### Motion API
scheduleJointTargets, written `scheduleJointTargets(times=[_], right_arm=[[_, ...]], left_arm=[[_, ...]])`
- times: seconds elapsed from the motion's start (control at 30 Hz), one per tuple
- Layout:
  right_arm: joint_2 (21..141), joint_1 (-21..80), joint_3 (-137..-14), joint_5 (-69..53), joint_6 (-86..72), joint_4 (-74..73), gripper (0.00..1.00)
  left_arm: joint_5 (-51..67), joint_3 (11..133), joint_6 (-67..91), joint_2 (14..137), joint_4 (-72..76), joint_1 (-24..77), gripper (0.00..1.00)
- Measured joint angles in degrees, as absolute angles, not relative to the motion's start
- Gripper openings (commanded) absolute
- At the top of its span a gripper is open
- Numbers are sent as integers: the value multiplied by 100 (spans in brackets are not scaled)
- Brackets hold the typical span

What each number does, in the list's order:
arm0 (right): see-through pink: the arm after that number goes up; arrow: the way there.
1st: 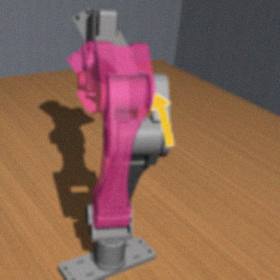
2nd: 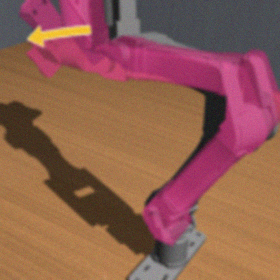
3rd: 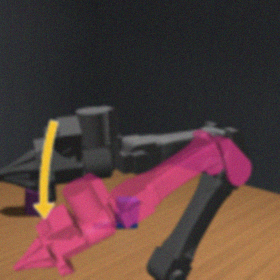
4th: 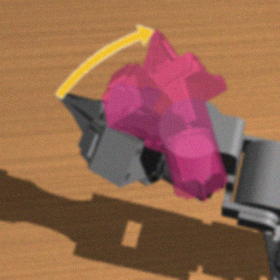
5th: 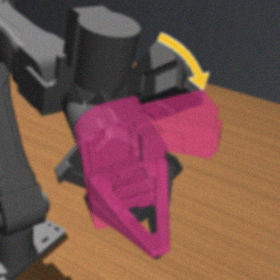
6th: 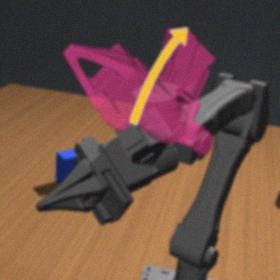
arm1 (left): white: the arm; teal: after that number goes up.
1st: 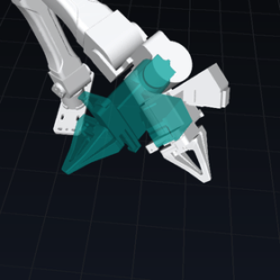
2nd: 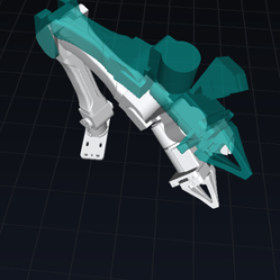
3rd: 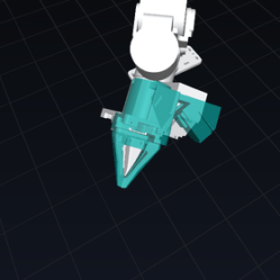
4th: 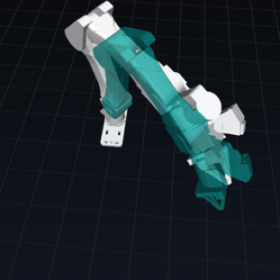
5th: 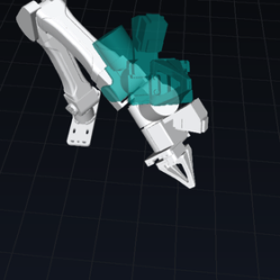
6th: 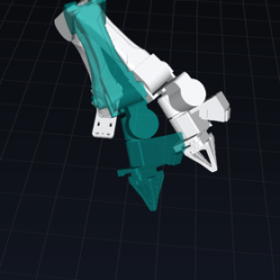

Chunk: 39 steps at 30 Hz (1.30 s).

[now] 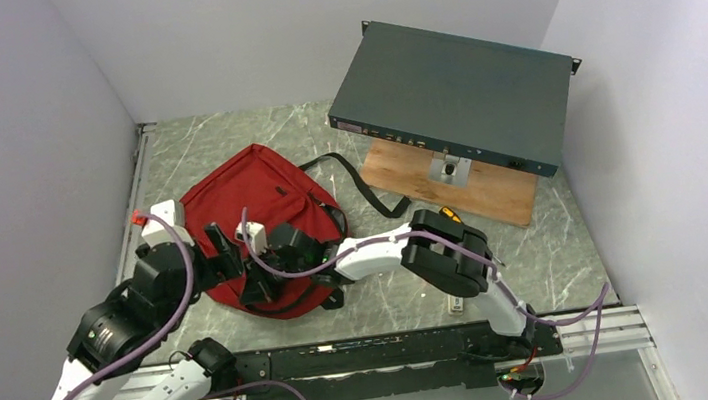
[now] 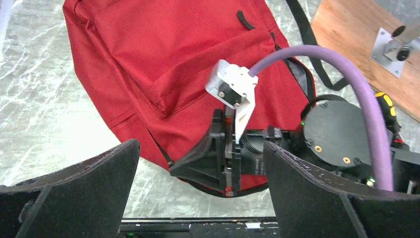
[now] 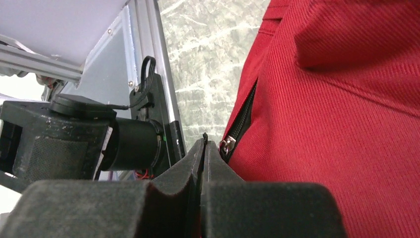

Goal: Pack the student bag
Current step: Zip the student bag at the center of the board.

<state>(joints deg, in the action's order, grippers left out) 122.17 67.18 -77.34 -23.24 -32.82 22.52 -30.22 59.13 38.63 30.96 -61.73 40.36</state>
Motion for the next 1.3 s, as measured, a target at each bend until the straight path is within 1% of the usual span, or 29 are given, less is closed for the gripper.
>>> scheduleJointTargets(times=[0.1, 0.2, 0.3, 0.47, 0.57, 0.7, 0.87, 0.97, 1.07, 1.2, 1.27, 1.3], right_arm=[[12064, 6696, -7441, -2331, -3354, 2423, 0], [11880, 6672, -7238, -2329, -3406, 2602, 0], [11734, 6670, -7098, -2329, -3435, 2801, 0], [11701, 6670, -7030, -2327, -3452, 2971, 0], [11692, 6670, -6941, -2327, -3450, 3052, 0], [11686, 6667, -6871, -2331, -3409, 3048, 0], [11581, 6667, -6869, -2418, -3297, 3039, 0], [11454, 6670, -6871, -2521, -3168, 2995, 0], [11399, 6674, -6877, -2650, -3037, 2976, 0], [11397, 6694, -6884, -2794, -2858, 2801, 0], [11397, 6711, -6906, -2827, -2779, 2672, 0], [11397, 6722, -6917, -2840, -2733, 2617, 0]], left_arm=[[-3070, 5913, 3844, 3382, -6101, 3903, 100], [-3000, 5898, 3728, 3828, -5964, 3411, 100], [-2545, 5629, 3507, 4053, -5524, 2324, 100], [-1114, 4753, 3251, 4313, -4993, 36, 99], [-412, 4156, 3232, 4403, -4764, -762, 94], [161, 3623, 3336, 4228, -4711, -1055, 93], [628, 3304, 3715, 3972, -4456, -1114, 86], [836, 3035, 3970, 3909, -4331, -1140, 76], [1013, 2788, 4158, 3913, -4246, -1144, 70], [1138, 2576, 4381, 3929, -4110, -1146, 50], [1133, 2547, 4480, 3933, -4071, -1157, 45], [1125, 2547, 4510, 3929, -4053, -1162, 40]])
